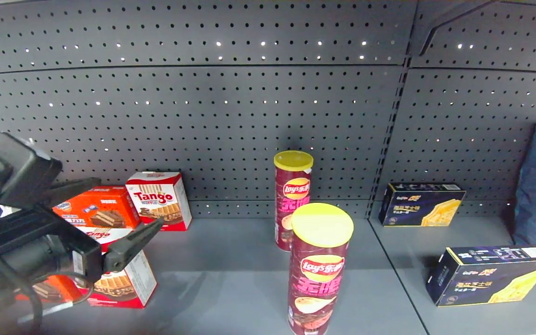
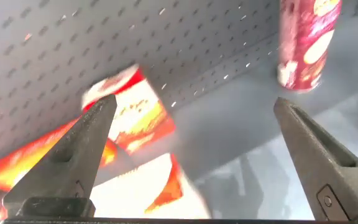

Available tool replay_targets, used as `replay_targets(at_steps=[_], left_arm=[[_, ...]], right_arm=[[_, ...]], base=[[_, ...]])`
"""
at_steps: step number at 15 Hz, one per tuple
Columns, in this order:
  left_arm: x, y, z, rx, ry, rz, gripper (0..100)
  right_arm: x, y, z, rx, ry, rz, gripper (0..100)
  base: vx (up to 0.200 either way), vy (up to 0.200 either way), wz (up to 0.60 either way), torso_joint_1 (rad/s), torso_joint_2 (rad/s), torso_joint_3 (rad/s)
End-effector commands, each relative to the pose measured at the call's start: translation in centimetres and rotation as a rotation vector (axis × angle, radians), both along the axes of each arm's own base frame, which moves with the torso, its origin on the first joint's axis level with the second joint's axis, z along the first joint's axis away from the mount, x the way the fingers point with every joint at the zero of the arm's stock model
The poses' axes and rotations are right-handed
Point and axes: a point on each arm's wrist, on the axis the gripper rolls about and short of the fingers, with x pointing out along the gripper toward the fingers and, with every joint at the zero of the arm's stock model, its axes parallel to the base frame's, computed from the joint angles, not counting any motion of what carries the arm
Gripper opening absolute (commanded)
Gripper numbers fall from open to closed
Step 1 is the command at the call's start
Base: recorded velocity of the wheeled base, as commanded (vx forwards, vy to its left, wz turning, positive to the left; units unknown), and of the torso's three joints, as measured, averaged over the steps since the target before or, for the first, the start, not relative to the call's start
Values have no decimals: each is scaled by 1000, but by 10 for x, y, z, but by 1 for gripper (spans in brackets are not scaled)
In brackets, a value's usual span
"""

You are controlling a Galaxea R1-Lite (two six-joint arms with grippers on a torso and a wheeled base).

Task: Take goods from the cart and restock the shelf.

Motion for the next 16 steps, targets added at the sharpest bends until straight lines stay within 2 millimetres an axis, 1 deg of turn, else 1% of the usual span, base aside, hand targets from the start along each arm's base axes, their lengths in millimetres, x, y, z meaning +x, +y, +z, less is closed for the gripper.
replay_targets(at_steps=[1, 2, 3, 4, 5, 6, 7, 8, 9, 11, 12, 13, 14, 15, 16], left_arm=[[-17, 9, -3, -16, -26, 22, 100], [-17, 9, -3, -29, -27, 28, 100], [-17, 9, 1, -43, -38, 29, 100], [-16, 9, 2, -44, -39, 29, 100], [-16, 8, 0, -42, -33, 28, 100], [-16, 8, 0, -42, -32, 28, 100], [-15, 7, 0, -40, -29, 25, 100], [-15, 7, 0, -41, -29, 23, 100], [-14, 7, 0, -41, -27, 27, 100], [-14, 7, 0, -41, -27, 27, 100], [-14, 7, 2, -44, -32, 27, 100], [-14, 7, 3, -46, -38, 25, 100], [-14, 8, 3, -47, -38, 27, 100], [-14, 8, 3, -47, -38, 27, 100], [-14, 8, 4, -49, -39, 28, 100]], right_arm=[[0, 0, 0, 3, 6, 4, 100], [0, 0, 0, 4, 1, 1, 100], [-6, 0, 43, 15, -82, -2, 100], [-4, 0, 76, 21, -93, -2, 100], [21, 1, 142, 12, -58, 69, 100], [26, 3, 155, -18, -61, 186, 100], [43, 6, 158, -66, -2, 289, 100], [63, 10, 156, -89, 72, 353, 100], [77, 17, 154, -109, 122, 446, 100], [102, 32, 149, -129, 201, 559, 100], [121, 46, 145, -141, 240, 625, 100], [135, 59, 142, -153, 260, 669, 100], [138, 62, 141, -156, 263, 678, 100], [153, 83, 134, -175, 294, 739, 100], [155, 89, 130, -181, 315, 765, 100]], base=[[0, 0, 0, 0, 0, 0], [0, 0, 0, 0, 0, 0], [0, 0, 0, 0, 0, 0], [0, 0, 0, 0, 0, 0], [0, 0, 0, 0, 0, 0], [0, 0, 0, 0, 0, 0], [0, 0, 0, 0, 0, 0], [0, 0, 0, 0, 0, 0], [0, 0, 0, 0, 0, 0], [0, 0, 0, 0, 0, 0], [0, 0, 0, 0, 0, 0], [0, 0, 0, 0, 0, 0], [0, 0, 0, 0, 0, 0], [0, 0, 0, 0, 0, 0], [0, 0, 0, 0, 0, 0]])
